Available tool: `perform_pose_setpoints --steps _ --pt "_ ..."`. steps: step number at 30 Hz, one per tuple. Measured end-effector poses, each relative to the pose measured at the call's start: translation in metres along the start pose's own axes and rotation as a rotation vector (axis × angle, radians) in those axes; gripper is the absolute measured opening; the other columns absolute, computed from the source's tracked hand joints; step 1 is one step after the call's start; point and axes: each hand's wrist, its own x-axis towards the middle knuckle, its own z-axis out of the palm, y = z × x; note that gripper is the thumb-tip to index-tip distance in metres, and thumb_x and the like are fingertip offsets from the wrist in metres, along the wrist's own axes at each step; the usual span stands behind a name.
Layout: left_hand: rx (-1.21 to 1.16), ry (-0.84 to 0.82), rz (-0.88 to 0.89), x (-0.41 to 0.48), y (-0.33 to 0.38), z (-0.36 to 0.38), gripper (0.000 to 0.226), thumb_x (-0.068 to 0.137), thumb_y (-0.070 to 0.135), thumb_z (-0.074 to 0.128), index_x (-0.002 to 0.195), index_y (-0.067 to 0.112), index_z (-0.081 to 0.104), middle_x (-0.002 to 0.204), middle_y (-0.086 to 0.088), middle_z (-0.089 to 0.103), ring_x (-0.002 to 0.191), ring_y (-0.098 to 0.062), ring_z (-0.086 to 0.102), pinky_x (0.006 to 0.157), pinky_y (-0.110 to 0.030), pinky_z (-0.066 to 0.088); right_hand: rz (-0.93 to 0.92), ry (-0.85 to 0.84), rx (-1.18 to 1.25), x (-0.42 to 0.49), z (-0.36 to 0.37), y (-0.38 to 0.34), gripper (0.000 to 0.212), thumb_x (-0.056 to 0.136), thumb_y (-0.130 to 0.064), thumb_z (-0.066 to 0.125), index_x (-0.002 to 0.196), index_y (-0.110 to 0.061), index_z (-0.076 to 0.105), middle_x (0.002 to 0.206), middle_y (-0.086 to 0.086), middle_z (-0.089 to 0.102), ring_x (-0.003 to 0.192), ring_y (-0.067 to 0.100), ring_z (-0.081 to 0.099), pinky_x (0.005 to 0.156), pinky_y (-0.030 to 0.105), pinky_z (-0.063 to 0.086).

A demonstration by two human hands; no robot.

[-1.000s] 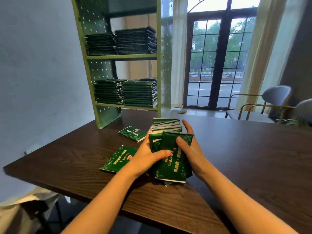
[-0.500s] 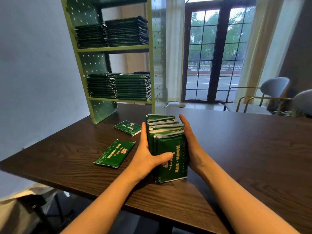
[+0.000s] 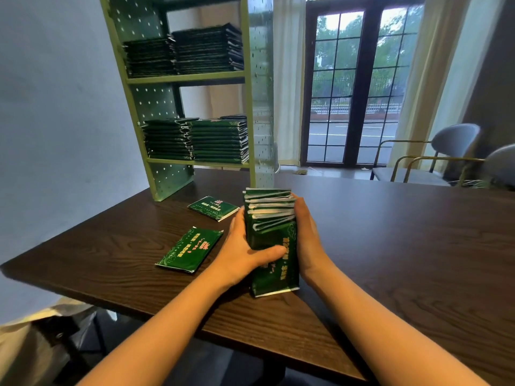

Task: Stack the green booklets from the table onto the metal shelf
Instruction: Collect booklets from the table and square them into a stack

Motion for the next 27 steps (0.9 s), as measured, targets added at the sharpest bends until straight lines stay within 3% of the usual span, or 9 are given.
perform_pose_setpoints --steps 2,5,10,15,18,20,22,24,27 --pt "-0.008 -0.008 -0.028 0.007 0.0 -0.003 0.11 0.045 0.058 0.087 0.137 0.021 0.039 0.134 -0.006 0.052 0.123 -0.015 0.054 0.106 -0.043 0.043 0.045 0.018 0.006 0.003 0.003 0.0 0.096 0.058 -0.081 0.056 0.124 -0.011 0.054 0.116 0.01 0.066 0.104 0.019 0.065 0.083 0.028 0.054" --pt "-0.118 0.005 -0.05 0.012 0.001 -0.006 0.098 0.045 0.039 0.081 0.13 0.015 0.038 0.12 0.0 0.06 0.104 0.0 0.063 0.084 -0.018 0.051 0.116 0.004 -0.016 0.013 0.009 -0.003 0.09 0.067 -0.078 0.053 0.124 -0.009 0.054 0.116 0.013 0.066 0.104 0.023 0.065 0.087 0.033 0.053" --pt "-0.275 0.128 -0.147 0.018 0.005 -0.026 0.079 0.059 0.013 0.086 0.124 0.016 0.041 0.109 -0.003 0.064 0.089 -0.008 0.067 0.07 -0.02 0.055 0.226 -0.113 -0.038 0.035 0.036 -0.014 0.085 0.064 -0.067 0.045 0.119 -0.004 0.06 0.108 0.017 0.068 0.095 0.026 0.067 0.085 0.036 0.055" --pt "-0.502 0.312 -0.241 0.028 0.009 -0.065 0.067 0.069 0.013 0.078 0.128 0.007 0.05 0.101 -0.012 0.069 0.072 -0.017 0.069 0.059 -0.027 0.058 0.364 -0.237 -0.195 0.066 0.078 -0.018 0.082 0.071 -0.077 0.041 0.114 -0.01 0.064 0.107 0.017 0.069 0.097 0.028 0.067 0.094 0.043 0.051" --pt "-0.631 0.343 -0.269 0.027 0.01 -0.094 0.073 0.06 0.022 0.079 0.128 0.009 0.056 0.108 -0.017 0.07 0.079 -0.023 0.071 0.066 -0.034 0.061 0.403 -0.343 -0.179 0.083 0.099 -0.015 0.064 0.093 -0.063 0.024 0.094 -0.013 0.065 0.083 0.007 0.07 0.075 0.017 0.067 0.076 0.029 0.055" --pt "-0.71 0.34 -0.281 0.024 0.007 -0.112 0.06 0.068 0.028 0.073 0.123 0.008 0.061 0.108 -0.017 0.071 0.083 -0.024 0.071 0.07 -0.036 0.06 0.382 -0.336 -0.234 0.095 0.111 -0.008 0.066 0.096 -0.06 0.021 0.105 -0.009 0.063 0.088 0.006 0.065 0.082 0.018 0.062 0.076 0.03 0.049" --pt "-0.788 0.333 -0.285 0.024 0.001 -0.128 0.04 0.078 0.031 0.06 0.112 0.01 0.066 0.094 -0.012 0.075 0.077 -0.022 0.072 0.067 -0.035 0.06 0.295 -0.222 -0.352 0.108 0.118 0.008 0.06 0.098 -0.054 0.025 0.118 -0.007 0.057 0.091 0.005 0.06 0.089 0.019 0.055 0.08 0.033 0.044" --pt "-0.824 0.383 -0.282 0.027 -0.012 -0.147 0.033 0.082 0.035 0.057 0.106 0.015 0.066 0.087 -0.007 0.075 0.074 -0.02 0.072 0.072 -0.038 0.059 0.172 -0.098 -0.548 0.122 0.118 0.029 0.048 0.1 -0.043 0.032 0.107 -0.006 0.061 0.081 0.003 0.057 0.081 0.019 0.052 0.082 0.037 0.044" --pt "-0.831 0.488 -0.273 0.03 -0.029 -0.164 0.029 0.087 0.036 0.057 0.106 0.016 0.065 0.089 -0.006 0.075 0.082 -0.021 0.07 0.08 -0.038 0.053 0.127 -0.137 -0.896 0.136 0.107 0.058 0.028 0.098 -0.033 0.044 0.091 -0.011 0.06 0.083 0.003 0.056 0.078 0.017 0.053 0.077 0.034 0.042"
